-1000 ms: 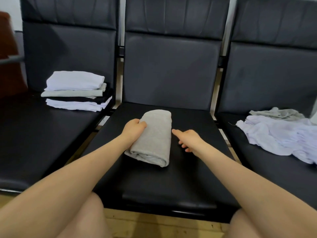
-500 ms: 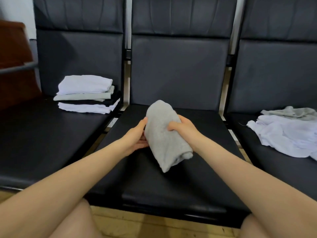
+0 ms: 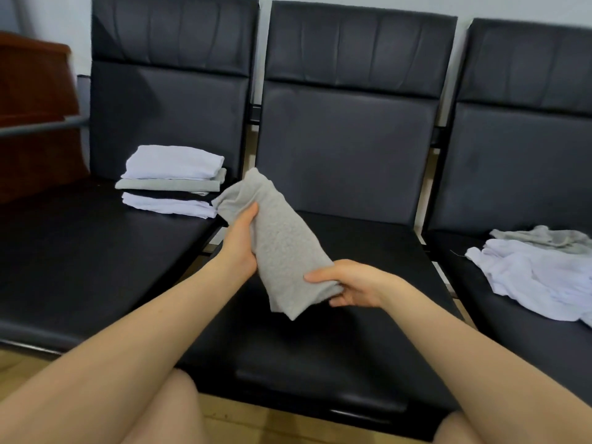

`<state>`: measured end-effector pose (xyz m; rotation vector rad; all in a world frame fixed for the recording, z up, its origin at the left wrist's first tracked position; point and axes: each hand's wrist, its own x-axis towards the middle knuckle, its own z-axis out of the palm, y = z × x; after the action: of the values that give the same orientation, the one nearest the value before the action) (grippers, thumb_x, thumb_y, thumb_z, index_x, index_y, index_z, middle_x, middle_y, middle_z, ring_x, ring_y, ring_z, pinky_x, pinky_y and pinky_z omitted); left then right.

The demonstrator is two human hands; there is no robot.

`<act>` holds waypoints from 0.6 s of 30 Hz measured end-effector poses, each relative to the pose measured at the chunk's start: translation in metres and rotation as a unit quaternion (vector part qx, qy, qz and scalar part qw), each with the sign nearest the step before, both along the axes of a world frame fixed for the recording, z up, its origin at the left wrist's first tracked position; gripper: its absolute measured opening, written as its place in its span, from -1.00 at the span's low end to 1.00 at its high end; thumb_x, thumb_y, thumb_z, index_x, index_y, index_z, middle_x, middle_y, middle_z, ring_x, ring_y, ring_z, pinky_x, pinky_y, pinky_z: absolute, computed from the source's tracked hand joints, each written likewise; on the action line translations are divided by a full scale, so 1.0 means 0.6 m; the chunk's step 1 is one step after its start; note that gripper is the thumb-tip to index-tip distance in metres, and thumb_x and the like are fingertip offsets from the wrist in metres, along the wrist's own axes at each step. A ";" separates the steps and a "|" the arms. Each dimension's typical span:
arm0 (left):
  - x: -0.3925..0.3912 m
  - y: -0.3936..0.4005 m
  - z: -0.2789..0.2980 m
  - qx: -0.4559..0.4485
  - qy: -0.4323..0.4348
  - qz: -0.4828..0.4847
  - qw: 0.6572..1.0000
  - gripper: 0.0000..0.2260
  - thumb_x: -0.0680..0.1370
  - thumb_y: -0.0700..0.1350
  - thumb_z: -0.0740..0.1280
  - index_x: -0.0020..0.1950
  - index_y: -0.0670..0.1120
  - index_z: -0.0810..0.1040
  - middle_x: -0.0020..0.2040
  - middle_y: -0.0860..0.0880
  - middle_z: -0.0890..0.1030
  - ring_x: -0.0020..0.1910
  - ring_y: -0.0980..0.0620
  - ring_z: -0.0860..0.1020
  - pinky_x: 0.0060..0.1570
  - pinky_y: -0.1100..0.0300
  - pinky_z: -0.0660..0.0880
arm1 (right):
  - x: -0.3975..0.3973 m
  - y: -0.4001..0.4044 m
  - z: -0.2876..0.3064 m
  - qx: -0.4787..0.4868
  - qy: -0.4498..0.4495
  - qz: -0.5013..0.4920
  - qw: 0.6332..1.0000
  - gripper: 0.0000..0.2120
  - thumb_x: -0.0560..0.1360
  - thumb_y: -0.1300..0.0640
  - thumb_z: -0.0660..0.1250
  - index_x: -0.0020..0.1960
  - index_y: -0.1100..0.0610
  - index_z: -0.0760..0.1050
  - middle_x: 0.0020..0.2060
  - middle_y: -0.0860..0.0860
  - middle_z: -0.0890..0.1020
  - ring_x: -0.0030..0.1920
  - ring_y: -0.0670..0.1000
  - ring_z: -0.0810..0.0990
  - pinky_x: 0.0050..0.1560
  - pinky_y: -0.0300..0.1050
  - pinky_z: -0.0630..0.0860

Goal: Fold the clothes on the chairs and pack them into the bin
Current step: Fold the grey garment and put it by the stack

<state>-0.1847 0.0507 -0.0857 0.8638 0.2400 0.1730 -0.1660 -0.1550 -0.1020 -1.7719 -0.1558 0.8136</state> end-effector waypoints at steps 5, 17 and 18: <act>0.014 0.093 -0.003 0.074 0.023 0.185 0.980 -0.61 0.48 -0.06 0.42 0.29 -0.03 0.48 0.13 -0.03 0.62 0.09 -0.03 0.59 0.10 -0.02 0.55 | 0.017 0.078 -0.009 0.152 0.016 -0.123 0.981 -0.59 0.41 0.18 0.46 0.23 0.14 0.48 0.05 0.08 0.68 -0.01 0.10 0.70 0.06 0.02 0.60; -0.001 0.396 -0.013 0.390 0.079 0.243 0.885 -0.45 0.53 -0.10 0.32 0.47 -0.06 0.19 0.17 -0.03 0.43 0.11 -0.01 0.45 0.07 0.07 0.45 | 0.088 0.415 -0.013 0.132 -0.093 -0.190 0.968 -0.86 0.51 0.25 0.30 0.08 0.18 0.49 0.01 0.15 0.60 -0.03 0.12 0.61 -0.19 -0.05 0.59; -0.005 0.419 -0.016 0.420 0.086 0.240 0.871 -0.49 0.54 -0.08 0.32 0.46 -0.07 0.23 0.19 -0.05 0.45 0.13 -0.02 0.45 0.11 0.06 0.45 | 0.089 0.445 -0.020 0.122 -0.111 -0.184 0.969 -0.78 0.50 0.26 0.30 0.15 0.21 0.49 0.04 0.16 0.59 0.02 0.14 0.60 -0.12 0.01 0.60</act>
<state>-0.1879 0.3022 -0.0953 1.6845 0.5703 0.7049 -0.1127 0.1121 -0.1139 -1.5897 -0.0673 0.3129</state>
